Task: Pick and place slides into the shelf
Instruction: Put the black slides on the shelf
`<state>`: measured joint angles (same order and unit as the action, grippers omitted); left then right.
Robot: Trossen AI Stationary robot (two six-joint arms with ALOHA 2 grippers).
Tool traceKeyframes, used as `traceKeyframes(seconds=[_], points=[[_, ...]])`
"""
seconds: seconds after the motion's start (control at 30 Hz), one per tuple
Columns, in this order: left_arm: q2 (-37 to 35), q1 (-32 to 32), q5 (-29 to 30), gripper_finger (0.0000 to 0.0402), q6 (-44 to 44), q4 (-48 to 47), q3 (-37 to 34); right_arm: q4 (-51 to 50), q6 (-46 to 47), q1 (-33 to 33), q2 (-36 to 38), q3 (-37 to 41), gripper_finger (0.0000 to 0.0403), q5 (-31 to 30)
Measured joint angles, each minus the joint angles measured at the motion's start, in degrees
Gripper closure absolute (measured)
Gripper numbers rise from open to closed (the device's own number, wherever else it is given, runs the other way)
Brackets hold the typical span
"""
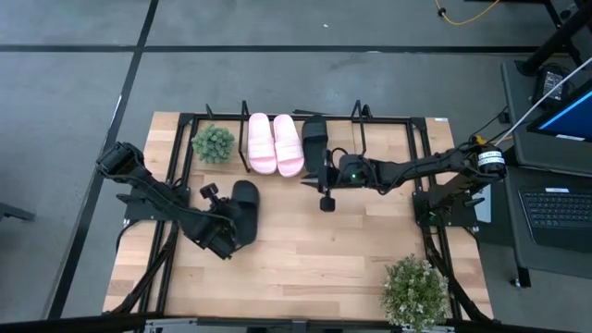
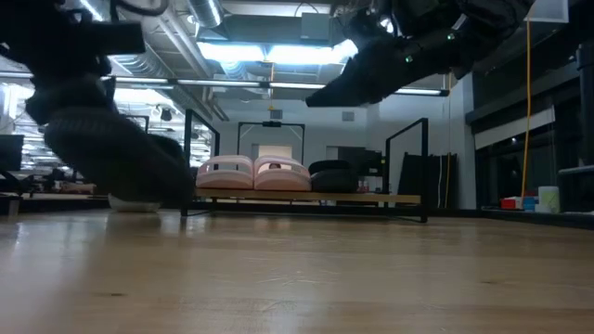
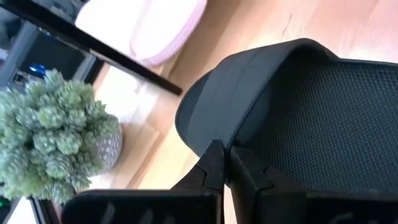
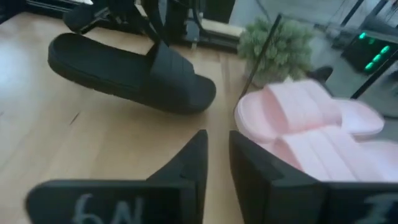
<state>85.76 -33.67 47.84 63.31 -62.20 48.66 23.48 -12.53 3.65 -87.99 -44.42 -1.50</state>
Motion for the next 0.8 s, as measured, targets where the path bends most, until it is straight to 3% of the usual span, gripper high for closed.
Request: traceKeyframes(seconds=[0.2,0.37,0.8], points=[[0.0,1.46,3.61,0.0401,-0.94,-0.06,1.7,1.21,-4.17,-3.53,-0.02,-1.19,0.0289,-4.14],[0.0,4.63,5.1,0.0401,-4.1,1.97,3.12,-1.42,-5.83,-5.96,-0.02,-4.65,0.0276,-5.97],[0.0,12.6,9.83,0.0401,-27.92,23.01,4.05,-7.38,-5.97,-6.79,-0.02,-8.35,0.0282,-6.6]])
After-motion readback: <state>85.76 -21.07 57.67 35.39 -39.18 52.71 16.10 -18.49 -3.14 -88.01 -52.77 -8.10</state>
